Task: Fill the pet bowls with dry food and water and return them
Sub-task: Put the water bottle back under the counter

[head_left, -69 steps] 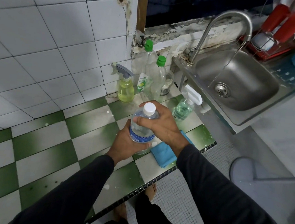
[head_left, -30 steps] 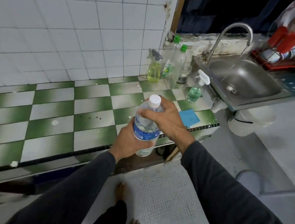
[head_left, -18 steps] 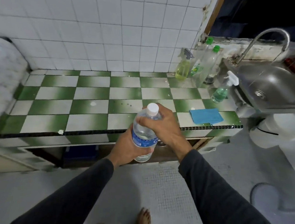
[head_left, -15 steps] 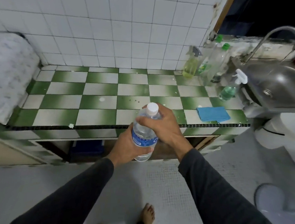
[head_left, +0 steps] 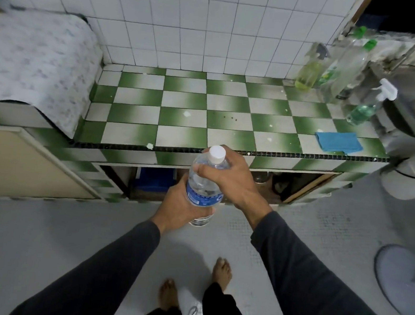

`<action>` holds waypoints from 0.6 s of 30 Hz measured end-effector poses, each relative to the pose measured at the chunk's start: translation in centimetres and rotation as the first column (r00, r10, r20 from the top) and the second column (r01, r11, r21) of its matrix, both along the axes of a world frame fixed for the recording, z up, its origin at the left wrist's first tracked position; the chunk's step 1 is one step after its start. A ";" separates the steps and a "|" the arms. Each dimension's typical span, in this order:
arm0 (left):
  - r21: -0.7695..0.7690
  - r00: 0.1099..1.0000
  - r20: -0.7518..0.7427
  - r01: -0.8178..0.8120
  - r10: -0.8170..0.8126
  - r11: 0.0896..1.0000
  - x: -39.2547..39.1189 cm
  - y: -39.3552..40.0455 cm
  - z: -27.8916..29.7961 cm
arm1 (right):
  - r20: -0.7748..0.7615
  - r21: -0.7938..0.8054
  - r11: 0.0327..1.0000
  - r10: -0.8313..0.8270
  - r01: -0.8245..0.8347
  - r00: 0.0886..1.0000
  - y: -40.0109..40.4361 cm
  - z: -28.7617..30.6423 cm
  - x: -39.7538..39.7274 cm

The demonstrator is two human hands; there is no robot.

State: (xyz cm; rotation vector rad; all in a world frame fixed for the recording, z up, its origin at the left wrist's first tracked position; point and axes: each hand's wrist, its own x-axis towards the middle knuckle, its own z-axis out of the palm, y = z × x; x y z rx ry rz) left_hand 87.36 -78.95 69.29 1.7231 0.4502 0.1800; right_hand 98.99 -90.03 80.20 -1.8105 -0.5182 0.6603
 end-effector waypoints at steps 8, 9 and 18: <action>-0.022 1.000 0.001 -0.029 0.029 0.999 -2.4 0.9 -1.5 | -0.024 -0.031 0.999 0.038 -0.039 0.999 1.9 -2.2 -1.7; -0.022 0.999 0.001 -0.037 0.037 0.999 -2.4 0.9 -1.8 | -0.031 -0.037 0.998 0.043 -0.044 0.999 2.1 -2.3 -1.6; -0.098 0.993 -0.023 -0.117 0.116 0.988 -1.0 1.0 -7.7 | -0.038 -0.070 0.992 0.101 -0.104 0.994 3.3 -6.2 -0.2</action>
